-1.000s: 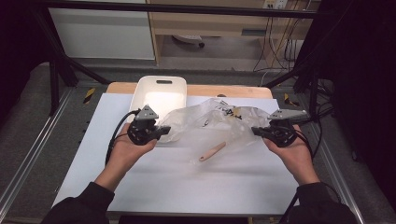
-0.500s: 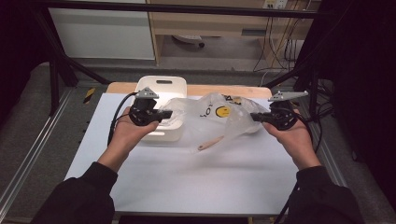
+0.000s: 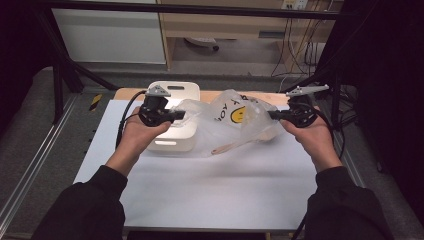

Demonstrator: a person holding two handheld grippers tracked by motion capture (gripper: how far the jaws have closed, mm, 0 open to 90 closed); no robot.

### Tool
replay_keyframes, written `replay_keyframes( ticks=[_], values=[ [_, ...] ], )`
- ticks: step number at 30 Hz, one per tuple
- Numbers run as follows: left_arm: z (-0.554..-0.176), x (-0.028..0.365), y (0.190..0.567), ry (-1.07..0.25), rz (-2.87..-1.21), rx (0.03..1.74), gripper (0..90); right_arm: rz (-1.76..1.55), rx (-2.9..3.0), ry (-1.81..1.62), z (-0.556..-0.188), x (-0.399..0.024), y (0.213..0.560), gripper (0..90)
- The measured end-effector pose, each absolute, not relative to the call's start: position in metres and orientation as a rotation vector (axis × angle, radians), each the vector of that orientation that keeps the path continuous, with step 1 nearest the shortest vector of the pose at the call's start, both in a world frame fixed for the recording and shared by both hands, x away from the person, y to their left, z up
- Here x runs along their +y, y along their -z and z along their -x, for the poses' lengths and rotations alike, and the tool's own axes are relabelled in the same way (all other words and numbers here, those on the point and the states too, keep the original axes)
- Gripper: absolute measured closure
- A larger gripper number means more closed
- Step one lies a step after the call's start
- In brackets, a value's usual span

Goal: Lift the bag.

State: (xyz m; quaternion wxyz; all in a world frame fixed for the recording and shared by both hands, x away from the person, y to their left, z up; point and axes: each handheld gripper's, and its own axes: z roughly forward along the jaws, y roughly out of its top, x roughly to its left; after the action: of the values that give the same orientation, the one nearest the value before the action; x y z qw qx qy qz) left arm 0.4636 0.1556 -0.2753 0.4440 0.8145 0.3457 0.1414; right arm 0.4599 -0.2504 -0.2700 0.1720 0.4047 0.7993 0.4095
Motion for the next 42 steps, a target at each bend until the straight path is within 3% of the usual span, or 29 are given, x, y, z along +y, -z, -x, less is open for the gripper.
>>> replay_keyframes(
  ticks=[24,42],
  values=[
    [-0.481,0.172,0.214,-0.395,-1.863,0.904,90.0,-1.203,2.174,-1.207,-0.477,-0.269,0.225,90.0],
    [-0.486,0.189,0.200,-0.422,-1.818,0.953,90.0,-1.216,2.115,-1.220,-0.481,-0.285,0.197,90.0]
  ],
)
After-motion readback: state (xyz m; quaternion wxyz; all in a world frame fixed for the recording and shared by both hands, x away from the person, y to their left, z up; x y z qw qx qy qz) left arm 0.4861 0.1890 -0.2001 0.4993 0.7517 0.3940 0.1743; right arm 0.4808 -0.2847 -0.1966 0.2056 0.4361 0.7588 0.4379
